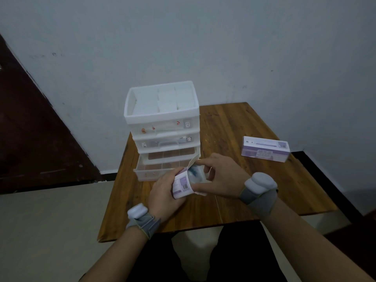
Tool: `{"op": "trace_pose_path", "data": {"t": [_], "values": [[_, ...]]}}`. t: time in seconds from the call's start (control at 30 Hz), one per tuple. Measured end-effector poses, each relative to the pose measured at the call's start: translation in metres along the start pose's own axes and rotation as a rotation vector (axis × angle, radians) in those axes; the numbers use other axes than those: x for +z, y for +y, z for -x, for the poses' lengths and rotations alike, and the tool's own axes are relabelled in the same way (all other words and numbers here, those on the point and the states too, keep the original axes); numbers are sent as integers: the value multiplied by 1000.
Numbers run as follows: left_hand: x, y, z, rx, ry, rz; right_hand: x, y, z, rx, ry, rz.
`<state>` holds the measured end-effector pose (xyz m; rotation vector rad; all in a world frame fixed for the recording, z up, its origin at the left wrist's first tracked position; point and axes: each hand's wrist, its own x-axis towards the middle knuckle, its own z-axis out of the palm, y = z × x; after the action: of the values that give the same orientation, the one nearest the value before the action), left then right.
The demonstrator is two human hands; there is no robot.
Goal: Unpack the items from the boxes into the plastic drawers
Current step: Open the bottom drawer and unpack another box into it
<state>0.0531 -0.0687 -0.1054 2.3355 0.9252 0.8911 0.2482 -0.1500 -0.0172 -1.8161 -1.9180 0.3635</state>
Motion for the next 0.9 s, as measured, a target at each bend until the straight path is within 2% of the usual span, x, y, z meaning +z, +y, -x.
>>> {"op": "trace_pose_path", "data": {"t": [0.2,0.4,0.57,0.77,0.9], "values": [[-1,4,-1,69,-26,-44,-9,3,-7,25,-174,91],[3,5,0,82,34,-82,-5,9,-9,2,-183,85],[5,-4,2,80,31,-225,12,17,-7,89,-229,-38],[-7,-5,4,68,44,-276,26,24,-5,159,-131,-182],[-16,-12,6,60,35,-302,22,34,-2,214,-143,-367]]}}
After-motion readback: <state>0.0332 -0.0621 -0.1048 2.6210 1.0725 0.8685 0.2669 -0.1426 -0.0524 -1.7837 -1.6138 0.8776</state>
